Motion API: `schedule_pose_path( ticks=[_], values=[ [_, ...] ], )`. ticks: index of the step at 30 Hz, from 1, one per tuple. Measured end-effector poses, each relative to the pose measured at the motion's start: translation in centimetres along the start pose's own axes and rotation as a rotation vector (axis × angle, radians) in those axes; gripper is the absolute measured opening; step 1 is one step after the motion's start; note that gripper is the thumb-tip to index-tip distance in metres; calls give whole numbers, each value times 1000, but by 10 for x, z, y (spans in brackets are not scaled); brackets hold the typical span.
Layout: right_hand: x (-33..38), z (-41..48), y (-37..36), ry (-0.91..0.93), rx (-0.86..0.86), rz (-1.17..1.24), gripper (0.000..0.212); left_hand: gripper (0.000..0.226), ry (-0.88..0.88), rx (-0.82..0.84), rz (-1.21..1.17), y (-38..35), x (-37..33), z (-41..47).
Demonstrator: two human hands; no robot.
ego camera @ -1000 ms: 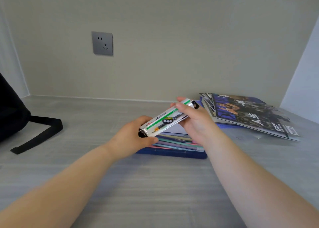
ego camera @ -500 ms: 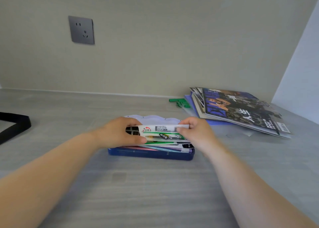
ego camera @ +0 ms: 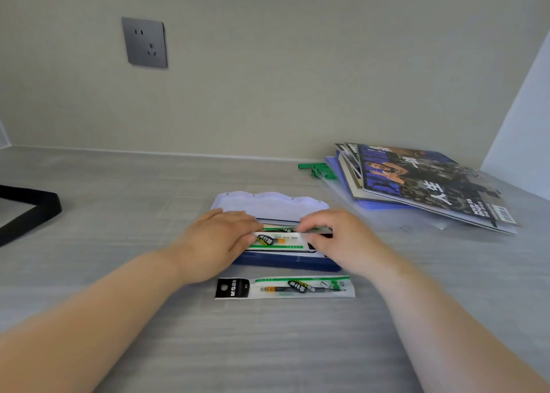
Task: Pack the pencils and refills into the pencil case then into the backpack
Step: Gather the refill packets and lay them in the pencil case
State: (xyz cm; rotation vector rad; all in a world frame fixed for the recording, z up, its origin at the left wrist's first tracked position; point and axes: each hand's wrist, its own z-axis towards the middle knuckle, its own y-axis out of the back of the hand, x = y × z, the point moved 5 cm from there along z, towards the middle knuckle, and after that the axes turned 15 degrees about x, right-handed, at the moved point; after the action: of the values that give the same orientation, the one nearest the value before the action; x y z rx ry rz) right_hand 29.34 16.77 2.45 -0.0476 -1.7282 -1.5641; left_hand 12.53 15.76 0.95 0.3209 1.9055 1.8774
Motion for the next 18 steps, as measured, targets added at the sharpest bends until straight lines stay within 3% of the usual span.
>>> schedule_pose_path(
  ticks=[6, 9, 12, 16, 18],
  values=[
    [15, -12, 15, 31, -89, -14, 13, 35, 35, -27, -111, -1, 4, 2],
    [36, -24, 9, 84, 69, 13, 20, 37, 97, -93, -309, 1, 10, 1],
    [47, -35, -16, 81, 241, -189, 7, 40, 132, -140, -417, 5, 21, -3],
    [40, -38, -27, -32, 254, -373, 26, 37, 194, -128, -627, 8, 39, -8],
    [40, -36, -31, -68, 268, -411, 27, 40, 233, -65, -669, 3, 42, -8]
  ],
)
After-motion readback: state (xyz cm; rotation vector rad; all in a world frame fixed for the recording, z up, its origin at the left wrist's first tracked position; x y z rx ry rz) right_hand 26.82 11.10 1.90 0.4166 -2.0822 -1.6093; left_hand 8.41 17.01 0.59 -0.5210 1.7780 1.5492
